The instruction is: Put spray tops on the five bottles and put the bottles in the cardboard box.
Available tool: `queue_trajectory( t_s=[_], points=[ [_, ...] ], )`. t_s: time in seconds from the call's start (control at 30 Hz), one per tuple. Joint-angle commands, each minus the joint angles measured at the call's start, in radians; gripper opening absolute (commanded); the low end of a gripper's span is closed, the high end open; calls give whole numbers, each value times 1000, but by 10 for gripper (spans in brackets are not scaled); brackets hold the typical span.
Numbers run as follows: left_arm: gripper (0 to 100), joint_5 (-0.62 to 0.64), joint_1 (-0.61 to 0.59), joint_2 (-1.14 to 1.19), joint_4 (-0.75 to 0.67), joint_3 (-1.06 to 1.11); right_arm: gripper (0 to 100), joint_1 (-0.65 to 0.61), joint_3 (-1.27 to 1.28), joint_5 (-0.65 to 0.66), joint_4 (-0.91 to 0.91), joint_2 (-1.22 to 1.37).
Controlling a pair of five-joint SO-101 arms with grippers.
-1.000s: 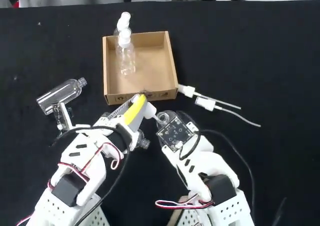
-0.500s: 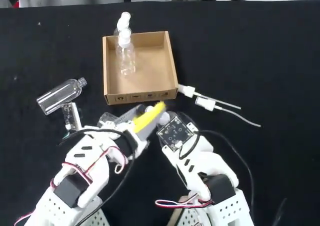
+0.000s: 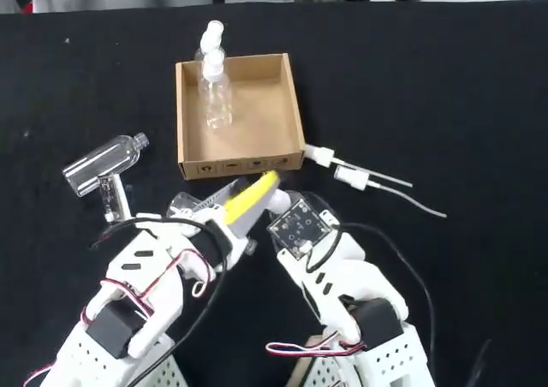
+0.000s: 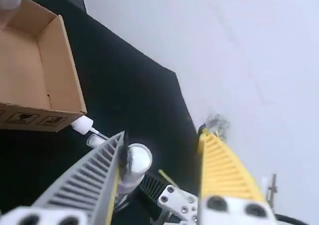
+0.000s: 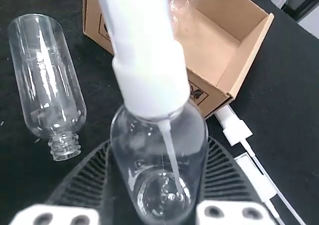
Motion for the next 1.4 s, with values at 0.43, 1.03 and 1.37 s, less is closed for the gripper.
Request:
queue_trajectory(
  t_s=[0.43,1.03,1.37],
  points=[
    [213,44,-4,-9,-167,19,119,-14,21,-11,-61,-105],
    [213,44,-64,-9,-57,42,119,-15,16,-98,-63,-105],
    [213,41,97,-6,-118,36,119,-17,33,-94,-61,-105]
  ],
)
